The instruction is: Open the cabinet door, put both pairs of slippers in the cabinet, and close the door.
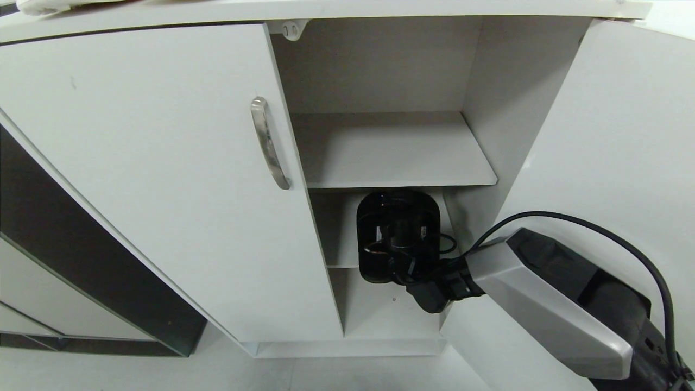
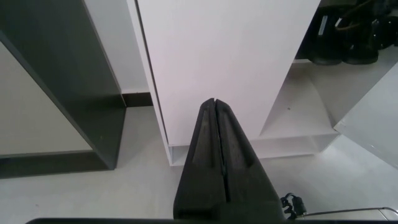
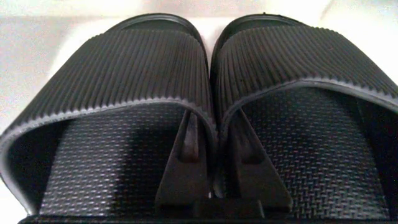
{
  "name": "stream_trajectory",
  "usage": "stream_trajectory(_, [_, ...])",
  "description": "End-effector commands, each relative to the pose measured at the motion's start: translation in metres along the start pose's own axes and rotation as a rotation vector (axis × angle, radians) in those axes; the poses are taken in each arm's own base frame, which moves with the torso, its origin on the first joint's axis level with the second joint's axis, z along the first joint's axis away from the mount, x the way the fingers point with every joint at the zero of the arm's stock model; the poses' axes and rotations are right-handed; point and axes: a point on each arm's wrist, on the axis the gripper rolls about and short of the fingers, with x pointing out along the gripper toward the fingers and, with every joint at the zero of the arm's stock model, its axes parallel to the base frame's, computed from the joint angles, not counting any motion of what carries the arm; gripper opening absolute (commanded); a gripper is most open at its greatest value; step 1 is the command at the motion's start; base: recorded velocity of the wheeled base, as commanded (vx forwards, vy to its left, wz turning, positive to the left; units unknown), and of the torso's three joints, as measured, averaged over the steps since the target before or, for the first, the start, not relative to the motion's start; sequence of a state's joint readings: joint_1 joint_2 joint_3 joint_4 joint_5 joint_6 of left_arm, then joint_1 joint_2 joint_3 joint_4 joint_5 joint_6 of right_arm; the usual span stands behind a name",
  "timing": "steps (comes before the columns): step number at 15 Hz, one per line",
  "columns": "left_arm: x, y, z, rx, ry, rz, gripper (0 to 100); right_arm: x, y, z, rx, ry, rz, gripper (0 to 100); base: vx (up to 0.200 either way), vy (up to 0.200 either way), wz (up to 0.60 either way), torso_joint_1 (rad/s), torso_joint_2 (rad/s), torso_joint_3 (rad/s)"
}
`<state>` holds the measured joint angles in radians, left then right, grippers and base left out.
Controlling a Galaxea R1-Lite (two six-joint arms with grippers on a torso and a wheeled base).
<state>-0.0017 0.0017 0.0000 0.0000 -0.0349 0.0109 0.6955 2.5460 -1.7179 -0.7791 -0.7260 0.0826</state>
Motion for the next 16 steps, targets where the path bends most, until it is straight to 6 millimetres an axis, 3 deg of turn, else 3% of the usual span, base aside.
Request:
stream_trajectory(1, [0.000, 0.000, 0.000, 0.000, 0.000, 0.000, 0, 0.007, 0.003, 0.000, 0.005, -0.021, -0.003, 0, 0.000, 0.000, 0.00, 0.000, 0.00, 0.000])
stream_trajectory(16, [0.000, 0.000, 0.000, 0.001, 0.000, -0.002, 0, 0.016, 0.000, -0.012, -0.012, 0.002, -0.005, 0, 0.000, 0.000, 0.00, 0.000, 0.00, 0.000])
